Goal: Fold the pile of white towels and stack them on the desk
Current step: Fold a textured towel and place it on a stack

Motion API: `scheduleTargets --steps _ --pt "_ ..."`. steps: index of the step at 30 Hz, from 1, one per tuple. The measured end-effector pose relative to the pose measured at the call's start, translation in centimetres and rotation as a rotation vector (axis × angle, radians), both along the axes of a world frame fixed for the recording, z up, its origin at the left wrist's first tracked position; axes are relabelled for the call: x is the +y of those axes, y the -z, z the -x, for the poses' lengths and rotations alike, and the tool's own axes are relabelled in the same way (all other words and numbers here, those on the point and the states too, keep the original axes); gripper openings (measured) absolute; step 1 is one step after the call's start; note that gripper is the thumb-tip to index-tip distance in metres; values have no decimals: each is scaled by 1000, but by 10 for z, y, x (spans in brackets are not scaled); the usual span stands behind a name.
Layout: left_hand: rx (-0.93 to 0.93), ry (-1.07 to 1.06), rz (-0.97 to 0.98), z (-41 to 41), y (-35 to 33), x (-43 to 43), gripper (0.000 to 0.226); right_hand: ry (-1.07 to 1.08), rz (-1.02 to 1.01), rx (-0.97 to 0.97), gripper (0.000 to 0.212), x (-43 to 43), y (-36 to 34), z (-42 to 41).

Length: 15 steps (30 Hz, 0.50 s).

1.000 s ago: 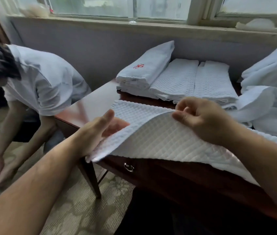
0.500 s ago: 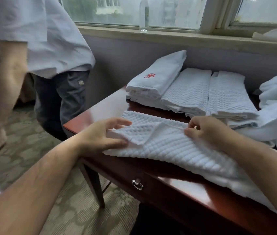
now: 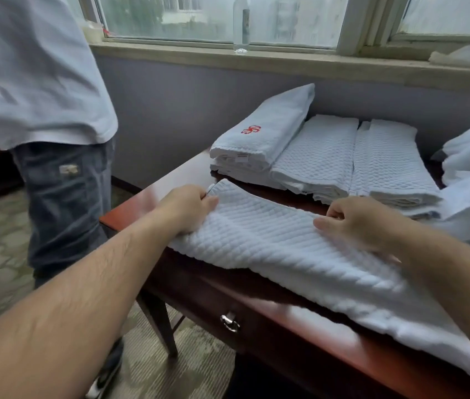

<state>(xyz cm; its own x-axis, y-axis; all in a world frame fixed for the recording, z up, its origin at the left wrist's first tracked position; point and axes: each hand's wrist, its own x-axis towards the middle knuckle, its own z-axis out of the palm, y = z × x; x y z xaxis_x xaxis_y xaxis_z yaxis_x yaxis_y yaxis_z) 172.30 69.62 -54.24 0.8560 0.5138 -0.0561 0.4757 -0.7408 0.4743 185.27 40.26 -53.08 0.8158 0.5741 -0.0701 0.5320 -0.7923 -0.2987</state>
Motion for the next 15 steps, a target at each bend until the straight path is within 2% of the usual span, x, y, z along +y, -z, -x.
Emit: scheduleTargets --steps 7,13,15 --pt "-8 -72 -14 4 9 12 33 -6 56 -114 26 -2 7 -1" --pt "-34 -95 -50 24 18 15 26 -10 -131 -227 25 -2 20 7" --pt "-12 -131 -43 24 15 11 25 -14 -121 -245 24 -1 21 10"
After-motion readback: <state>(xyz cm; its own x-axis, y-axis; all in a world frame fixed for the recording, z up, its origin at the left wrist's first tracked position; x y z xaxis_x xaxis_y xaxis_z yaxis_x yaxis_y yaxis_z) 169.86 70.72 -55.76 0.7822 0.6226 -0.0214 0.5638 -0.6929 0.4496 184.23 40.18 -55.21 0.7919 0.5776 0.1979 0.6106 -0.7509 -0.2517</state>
